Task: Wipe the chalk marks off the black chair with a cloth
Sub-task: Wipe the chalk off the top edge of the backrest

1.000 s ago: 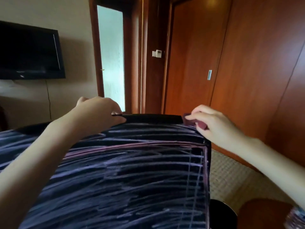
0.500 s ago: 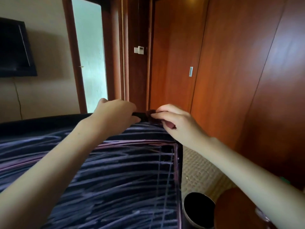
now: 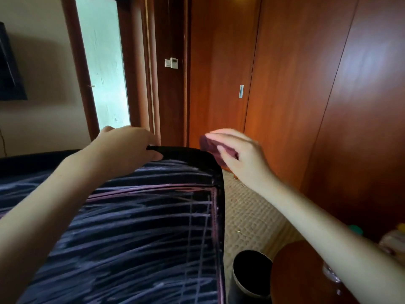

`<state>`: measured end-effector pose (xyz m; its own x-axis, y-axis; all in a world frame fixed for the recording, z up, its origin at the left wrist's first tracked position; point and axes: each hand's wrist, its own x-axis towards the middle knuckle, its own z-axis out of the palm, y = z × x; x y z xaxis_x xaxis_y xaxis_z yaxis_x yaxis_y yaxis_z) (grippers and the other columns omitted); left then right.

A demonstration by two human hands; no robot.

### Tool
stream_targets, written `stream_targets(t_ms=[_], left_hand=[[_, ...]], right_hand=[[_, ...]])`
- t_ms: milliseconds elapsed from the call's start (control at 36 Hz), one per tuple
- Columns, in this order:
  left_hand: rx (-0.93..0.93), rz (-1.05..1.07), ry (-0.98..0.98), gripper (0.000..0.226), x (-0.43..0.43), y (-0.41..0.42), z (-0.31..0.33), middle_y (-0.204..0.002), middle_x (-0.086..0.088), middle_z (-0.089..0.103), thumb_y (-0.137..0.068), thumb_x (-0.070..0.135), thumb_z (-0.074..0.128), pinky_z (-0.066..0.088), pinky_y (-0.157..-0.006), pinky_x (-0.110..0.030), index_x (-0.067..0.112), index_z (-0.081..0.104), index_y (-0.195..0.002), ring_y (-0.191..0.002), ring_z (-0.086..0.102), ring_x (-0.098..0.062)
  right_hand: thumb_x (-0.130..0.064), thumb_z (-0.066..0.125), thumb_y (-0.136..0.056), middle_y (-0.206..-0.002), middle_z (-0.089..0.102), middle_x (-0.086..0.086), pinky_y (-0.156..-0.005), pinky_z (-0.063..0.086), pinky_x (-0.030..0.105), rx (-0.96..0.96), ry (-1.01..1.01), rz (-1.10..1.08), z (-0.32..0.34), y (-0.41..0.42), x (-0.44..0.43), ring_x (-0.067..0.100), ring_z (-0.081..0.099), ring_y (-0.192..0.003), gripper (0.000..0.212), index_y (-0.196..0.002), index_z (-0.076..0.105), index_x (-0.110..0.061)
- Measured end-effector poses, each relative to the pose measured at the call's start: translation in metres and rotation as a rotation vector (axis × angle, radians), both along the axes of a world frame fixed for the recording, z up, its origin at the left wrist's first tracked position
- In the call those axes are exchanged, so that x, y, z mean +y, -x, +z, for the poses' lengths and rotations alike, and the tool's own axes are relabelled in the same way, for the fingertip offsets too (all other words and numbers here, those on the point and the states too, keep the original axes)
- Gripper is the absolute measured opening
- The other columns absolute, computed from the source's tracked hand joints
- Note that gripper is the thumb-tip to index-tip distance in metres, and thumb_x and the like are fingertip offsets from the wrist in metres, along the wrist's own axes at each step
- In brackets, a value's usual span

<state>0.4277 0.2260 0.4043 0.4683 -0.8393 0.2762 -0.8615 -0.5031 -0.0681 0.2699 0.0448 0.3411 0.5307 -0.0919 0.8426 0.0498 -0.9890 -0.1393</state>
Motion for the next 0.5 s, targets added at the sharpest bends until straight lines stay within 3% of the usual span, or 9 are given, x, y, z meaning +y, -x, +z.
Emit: stream_targets(t_ms=[139, 278, 389, 500], left_hand=[[-0.015, -0.002, -0.002, 0.03, 0.001, -0.006, -0.003, -0.102, 0.01, 0.063, -0.096, 0.047, 0.042, 0.028, -0.1, -0.039, 0.032, 0.059, -0.116, -0.095, 0.054, -0.012], [-0.047, 0.01, -0.024, 0.032, 0.002, -0.006, -0.005, -0.105, 0.009, 0.064, -0.096, 0.049, 0.04, 0.027, -0.102, -0.04, 0.032, 0.059, -0.116, -0.1, 0.055, -0.014], [-0.042, -0.004, -0.007, 0.031, 0.002, -0.005, -0.006, -0.101, 0.011, 0.061, -0.096, 0.047, 0.042, 0.027, -0.102, -0.041, 0.032, 0.059, -0.117, -0.095, 0.052, -0.014], [-0.039, -0.016, -0.002, 0.03, 0.001, -0.004, -0.002, -0.088, 0.013, 0.054, -0.095, 0.046, 0.045, 0.027, -0.102, -0.04, 0.031, 0.058, -0.118, -0.089, 0.047, -0.011]], right_hand=[[0.014, 0.058, -0.082, -0.124, 0.061, 0.014, -0.097, 0.046, 0.018, -0.066, 0.04, -0.01, -0.039, -0.011, 0.005, 0.014, 0.058, -0.112, 0.041, -0.119, 0.065, -0.002], [0.007, 0.054, -0.086, -0.121, 0.062, 0.016, -0.105, 0.044, 0.035, -0.123, 0.064, -0.042, -0.079, -0.001, 0.004, 0.026, 0.056, -0.119, 0.034, -0.117, 0.066, 0.001], [-0.002, 0.057, -0.087, -0.117, 0.063, 0.009, -0.1, 0.047, 0.025, -0.102, -0.03, -0.056, -0.11, 0.028, 0.005, 0.019, 0.061, -0.11, 0.03, -0.116, 0.066, -0.003], [-0.011, 0.052, -0.088, -0.115, 0.059, -0.002, -0.092, 0.051, 0.018, -0.034, -0.02, -0.054, -0.082, 0.044, 0.002, 0.012, 0.063, -0.102, 0.033, -0.12, 0.059, -0.01]])
